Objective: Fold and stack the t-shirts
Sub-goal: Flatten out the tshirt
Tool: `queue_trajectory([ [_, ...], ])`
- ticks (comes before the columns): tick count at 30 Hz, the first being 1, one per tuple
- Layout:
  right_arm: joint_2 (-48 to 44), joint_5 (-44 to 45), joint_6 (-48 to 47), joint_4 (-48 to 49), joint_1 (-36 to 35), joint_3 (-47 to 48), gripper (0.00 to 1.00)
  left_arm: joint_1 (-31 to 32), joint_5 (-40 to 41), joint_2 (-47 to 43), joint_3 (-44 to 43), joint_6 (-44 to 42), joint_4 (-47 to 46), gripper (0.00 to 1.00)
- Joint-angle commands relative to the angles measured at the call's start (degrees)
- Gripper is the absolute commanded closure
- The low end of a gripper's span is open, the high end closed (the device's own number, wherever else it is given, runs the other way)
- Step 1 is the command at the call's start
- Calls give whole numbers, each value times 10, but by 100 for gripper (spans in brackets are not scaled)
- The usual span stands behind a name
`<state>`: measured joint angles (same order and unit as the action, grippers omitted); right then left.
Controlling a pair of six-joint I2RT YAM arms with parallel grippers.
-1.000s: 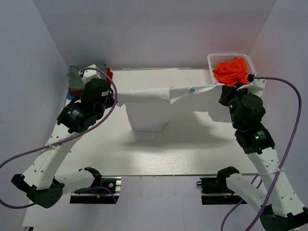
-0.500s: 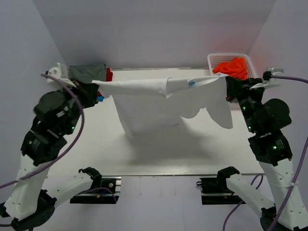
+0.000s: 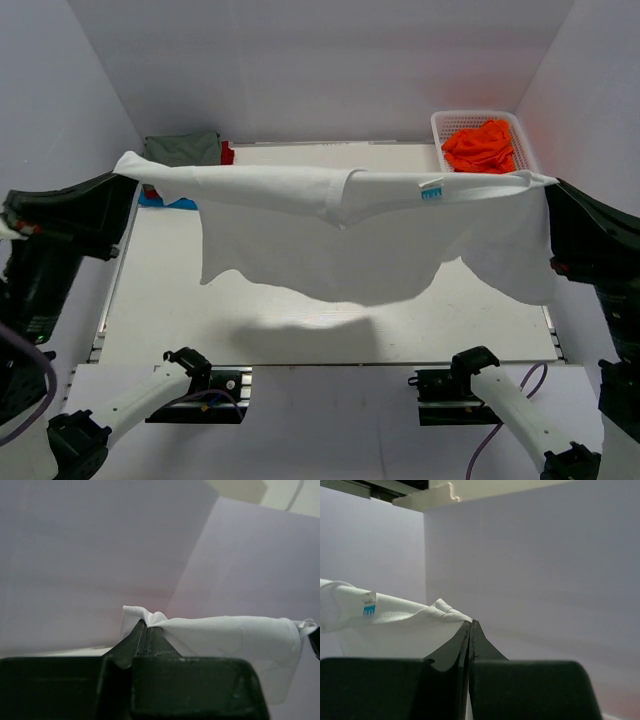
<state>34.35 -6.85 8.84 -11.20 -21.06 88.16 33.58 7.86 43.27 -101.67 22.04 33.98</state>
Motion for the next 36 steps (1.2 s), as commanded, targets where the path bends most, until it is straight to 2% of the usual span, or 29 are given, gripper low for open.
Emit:
queue_trajectory([
  [1,-16,-27,-4,24,3,18,100,-3,-70,-2,-34,-16,-23,100],
  [9,-40,5,-8,35,1,-12,100,-3,-67,4,-39,-10,-11,100],
  [14,-27,56,-10,39,2,-75,100,-3,-29,16,33,5,-25,100],
  [16,-18,66,-5,43,1,-108,100,-3,-4,32,73,15,-25,100],
  [23,26,155,14,79,1,-249,100,-3,159,100,211,68,-19,100],
  [27,95,224,26,99,2,-291,100,-3,207,179,248,84,-31,100],
  [28,137,239,30,100,2,-293,100,-3,221,199,249,93,-31,100],
  [30,168,306,30,102,1,-294,100,-3,264,240,249,99,-43,100],
  [31,212,320,29,104,2,-295,100,-3,302,281,249,105,-49,100],
  [33,244,328,7,130,2,-293,100,-8,318,323,249,105,-73,100],
  [36,346,320,-23,168,3,-277,100,-30,323,411,226,105,-112,100],
])
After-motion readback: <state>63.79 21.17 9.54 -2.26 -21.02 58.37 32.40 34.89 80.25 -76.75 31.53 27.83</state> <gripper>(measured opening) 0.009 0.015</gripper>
